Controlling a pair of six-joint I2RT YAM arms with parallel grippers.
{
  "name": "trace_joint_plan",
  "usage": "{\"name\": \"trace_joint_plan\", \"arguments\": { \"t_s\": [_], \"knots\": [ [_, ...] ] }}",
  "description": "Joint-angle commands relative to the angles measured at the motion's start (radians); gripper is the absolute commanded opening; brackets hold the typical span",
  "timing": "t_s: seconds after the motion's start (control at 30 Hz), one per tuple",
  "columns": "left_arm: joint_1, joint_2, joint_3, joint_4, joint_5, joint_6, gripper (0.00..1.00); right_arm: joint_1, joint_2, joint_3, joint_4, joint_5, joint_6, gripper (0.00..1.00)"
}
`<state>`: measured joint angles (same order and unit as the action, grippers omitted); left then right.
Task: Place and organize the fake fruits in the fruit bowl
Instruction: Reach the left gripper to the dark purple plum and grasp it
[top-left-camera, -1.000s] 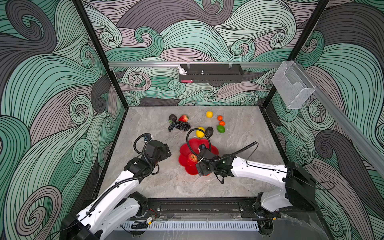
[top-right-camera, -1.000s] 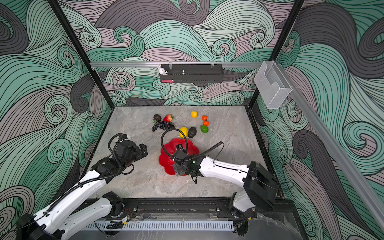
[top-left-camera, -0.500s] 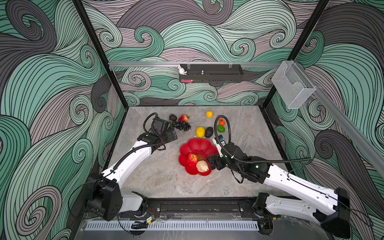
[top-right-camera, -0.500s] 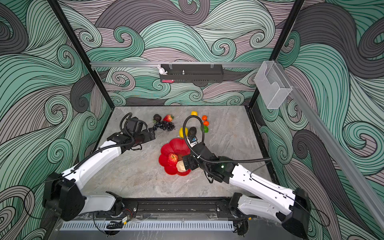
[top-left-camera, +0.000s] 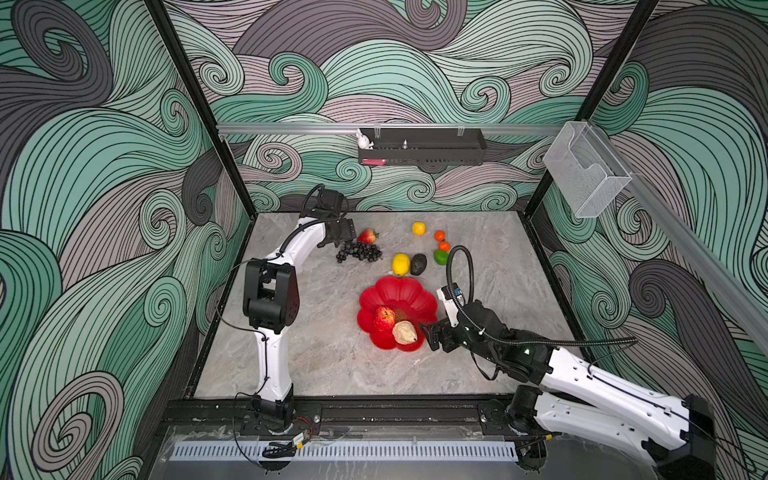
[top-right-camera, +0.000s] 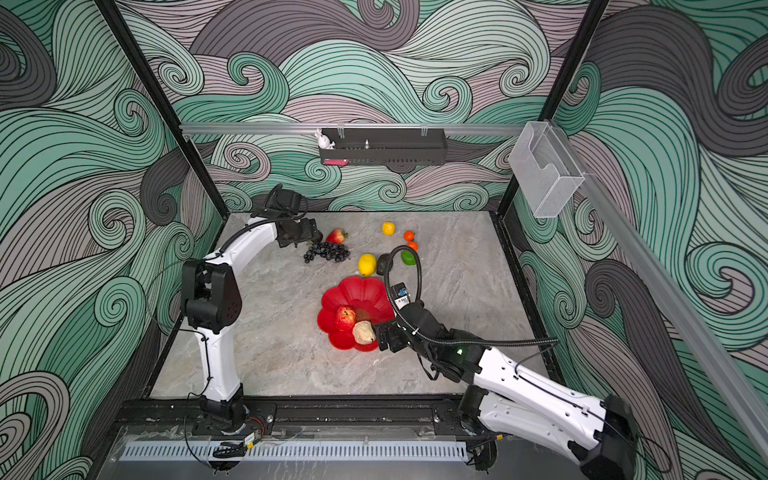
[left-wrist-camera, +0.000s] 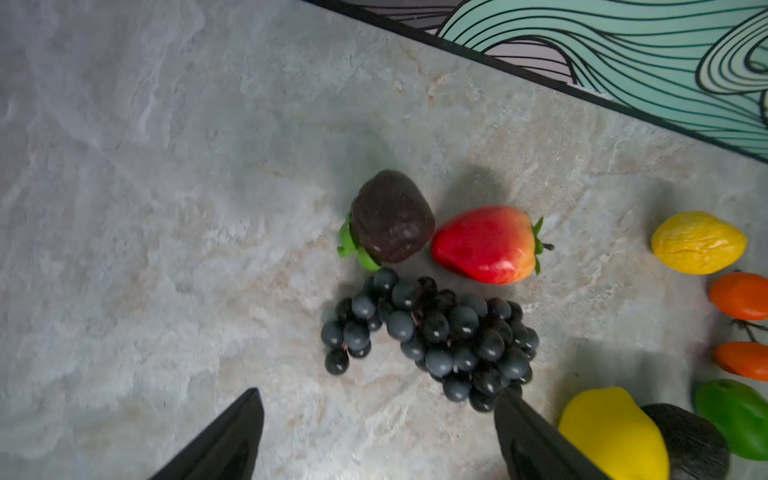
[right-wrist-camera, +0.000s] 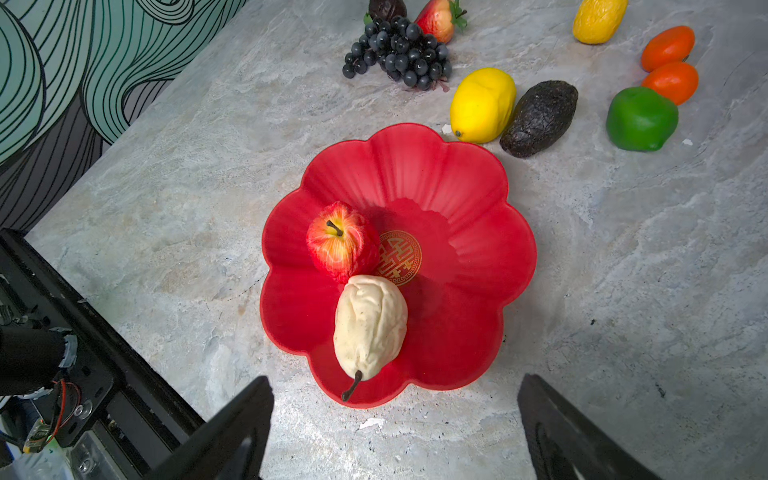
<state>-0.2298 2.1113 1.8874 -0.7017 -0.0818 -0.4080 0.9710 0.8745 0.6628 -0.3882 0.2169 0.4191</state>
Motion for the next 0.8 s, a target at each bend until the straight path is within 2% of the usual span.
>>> {"name": "trace_joint_plan", "arguments": {
  "t_s": [0.0, 0.1, 0.27, 0.33, 0.5, 0.77],
  "knots": [
    [0.009, 0.104, 0.147, -0.140, -0.010, 0.208, 0.88, -0.005, -0.008, -0.025, 0.022, -0.036, 0.035, 0.93],
    [0.015, 0.186, 0.244, -0.154, -0.018, 0.317, 0.87, -0.005, -0.008, -0.042, 0.023, -0.049, 0.039, 0.93],
    [0.033, 0.282, 0.350, -0.157, 0.021, 0.418, 0.87, -0.006, 0.000, -0.074, 0.068, -0.078, 0.034, 0.93],
    [0.035, 0.322, 0.415, -0.187, 0.050, 0.440, 0.86, -0.006, -0.001, -0.083, 0.082, -0.093, 0.031, 0.93],
    [0.041, 0.408, 0.513, -0.191, 0.031, 0.481, 0.86, -0.006, -0.017, -0.108, 0.117, -0.106, 0.037, 0.93],
    [0.053, 0.503, 0.612, -0.175, 0.088, 0.475, 0.79, -0.005, 0.010, -0.131, 0.143, -0.123, 0.068, 0.93]
  ]
}}
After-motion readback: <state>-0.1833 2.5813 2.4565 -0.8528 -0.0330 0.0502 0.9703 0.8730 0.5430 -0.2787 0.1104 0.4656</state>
